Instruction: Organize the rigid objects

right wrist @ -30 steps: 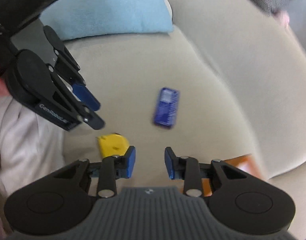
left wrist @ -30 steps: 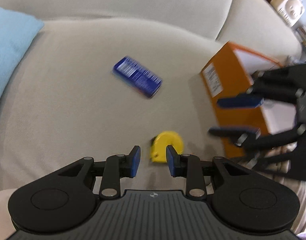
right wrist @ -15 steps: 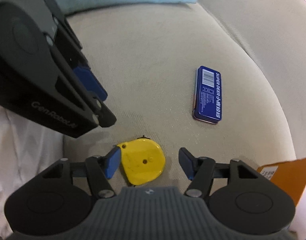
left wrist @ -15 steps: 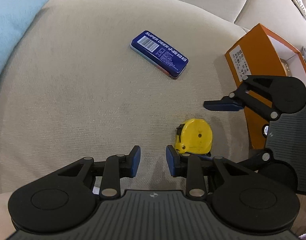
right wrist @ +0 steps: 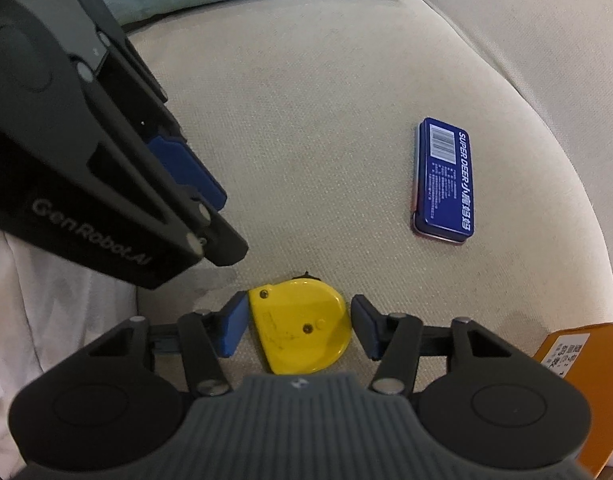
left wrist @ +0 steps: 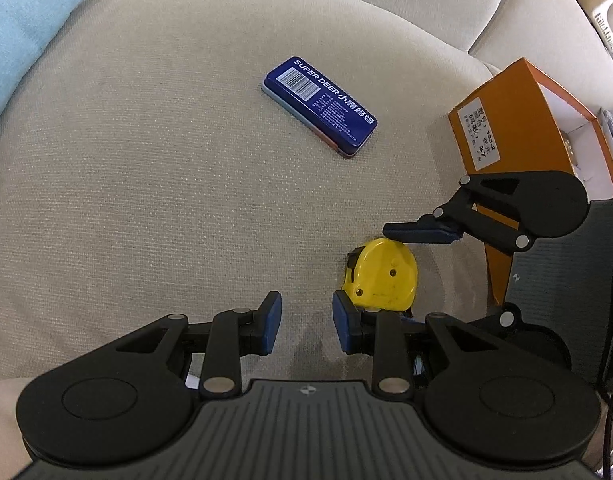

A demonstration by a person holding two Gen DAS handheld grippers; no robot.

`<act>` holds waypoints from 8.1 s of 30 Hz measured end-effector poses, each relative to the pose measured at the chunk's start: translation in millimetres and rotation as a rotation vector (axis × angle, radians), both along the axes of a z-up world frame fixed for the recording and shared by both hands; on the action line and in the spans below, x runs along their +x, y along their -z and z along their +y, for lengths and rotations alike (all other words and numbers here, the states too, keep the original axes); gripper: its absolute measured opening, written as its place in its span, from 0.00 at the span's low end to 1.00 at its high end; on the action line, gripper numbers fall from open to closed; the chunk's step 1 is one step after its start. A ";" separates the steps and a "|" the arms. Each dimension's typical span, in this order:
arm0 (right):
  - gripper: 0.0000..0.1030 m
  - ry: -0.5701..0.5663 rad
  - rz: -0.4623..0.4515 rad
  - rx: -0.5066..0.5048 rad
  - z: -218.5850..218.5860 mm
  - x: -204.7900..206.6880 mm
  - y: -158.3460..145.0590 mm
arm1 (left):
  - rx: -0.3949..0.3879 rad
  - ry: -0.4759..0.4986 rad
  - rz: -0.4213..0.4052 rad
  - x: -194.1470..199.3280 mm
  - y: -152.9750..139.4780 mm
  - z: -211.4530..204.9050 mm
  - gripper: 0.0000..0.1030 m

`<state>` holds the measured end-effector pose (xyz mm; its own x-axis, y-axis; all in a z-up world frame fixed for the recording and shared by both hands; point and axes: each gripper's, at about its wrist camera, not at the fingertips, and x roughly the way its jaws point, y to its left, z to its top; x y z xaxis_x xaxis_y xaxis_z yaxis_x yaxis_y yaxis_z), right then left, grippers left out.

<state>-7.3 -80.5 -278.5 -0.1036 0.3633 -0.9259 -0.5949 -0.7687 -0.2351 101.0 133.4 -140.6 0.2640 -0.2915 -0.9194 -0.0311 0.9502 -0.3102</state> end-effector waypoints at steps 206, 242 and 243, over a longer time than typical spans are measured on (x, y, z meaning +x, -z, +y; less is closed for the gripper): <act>0.53 1.030 0.252 0.127 -72.9 311.1 -91.5 | 0.020 0.894 -0.196 90.2 -66.4 -358.9 0.17; 0.86 1.140 0.425 0.681 -180.9 160.6 -125.1 | 0.267 -0.069 -0.886 -60.6 -123.7 -194.7 0.92; 0.86 1.150 0.423 0.687 -180.9 158.8 -121.5 | 0.258 -0.074 -0.874 -59.6 -121.3 -193.3 0.92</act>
<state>151.5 -261.3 -156.9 0.3344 0.7954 -0.5054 -0.9235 0.3836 -0.0073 41.3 -59.9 -19.2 0.9068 -0.0589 -0.4175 0.0510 0.9982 -0.0300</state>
